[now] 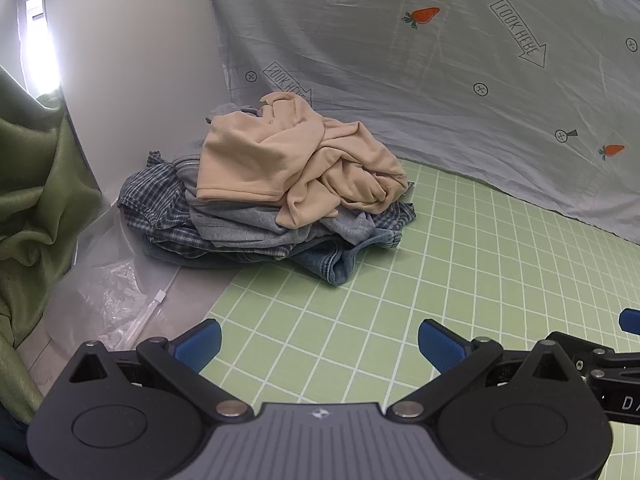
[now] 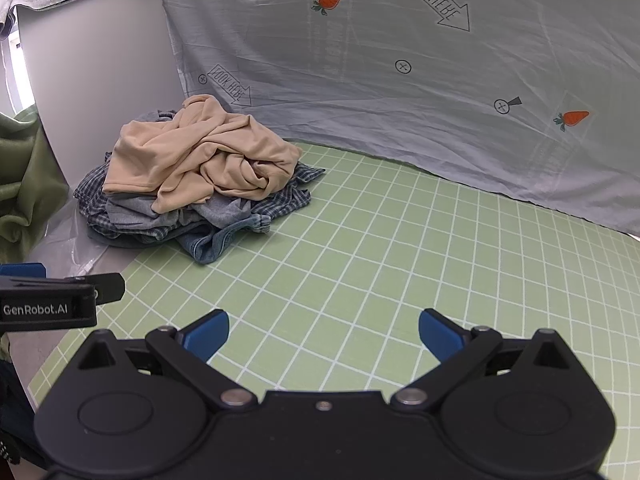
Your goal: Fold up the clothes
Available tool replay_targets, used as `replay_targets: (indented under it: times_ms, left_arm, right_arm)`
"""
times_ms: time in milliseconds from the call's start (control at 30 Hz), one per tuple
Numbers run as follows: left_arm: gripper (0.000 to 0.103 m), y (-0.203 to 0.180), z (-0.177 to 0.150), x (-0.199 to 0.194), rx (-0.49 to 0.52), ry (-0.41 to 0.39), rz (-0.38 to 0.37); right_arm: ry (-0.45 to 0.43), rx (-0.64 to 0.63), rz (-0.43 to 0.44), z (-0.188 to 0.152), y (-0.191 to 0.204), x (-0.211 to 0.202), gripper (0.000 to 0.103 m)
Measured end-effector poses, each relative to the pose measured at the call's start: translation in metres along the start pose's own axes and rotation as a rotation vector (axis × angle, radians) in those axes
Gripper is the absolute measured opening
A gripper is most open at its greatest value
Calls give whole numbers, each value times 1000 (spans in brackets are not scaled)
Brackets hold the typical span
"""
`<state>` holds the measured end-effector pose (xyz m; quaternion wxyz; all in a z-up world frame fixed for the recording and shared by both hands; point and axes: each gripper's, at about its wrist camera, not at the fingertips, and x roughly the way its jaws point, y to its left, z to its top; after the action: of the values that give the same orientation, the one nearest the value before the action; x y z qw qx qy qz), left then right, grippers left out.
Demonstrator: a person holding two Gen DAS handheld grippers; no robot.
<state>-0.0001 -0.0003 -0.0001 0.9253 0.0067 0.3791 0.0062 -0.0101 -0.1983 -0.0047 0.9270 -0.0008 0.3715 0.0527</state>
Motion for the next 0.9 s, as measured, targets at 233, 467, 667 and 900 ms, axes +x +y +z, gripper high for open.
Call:
replay_targets:
  times_ms: [233,467,667,900]
  left_arm:
    - [103,-2,-1,0,1,-3,4]
    - [103,-3,0,-1,-2,-8,8]
    - [103,-2,0,-2,-7,-13,10]
    - [103,0,-2,-1,-5,-9,4]
  right_arm:
    - [2,-1,-2,0,-1,-1,102]
    - [-3,0,-5,-1,-1,-1,102]
    - [-1,0,-5,-1,-2,0,102]
    - [3,-3,-5,-3,-1,-1,102]
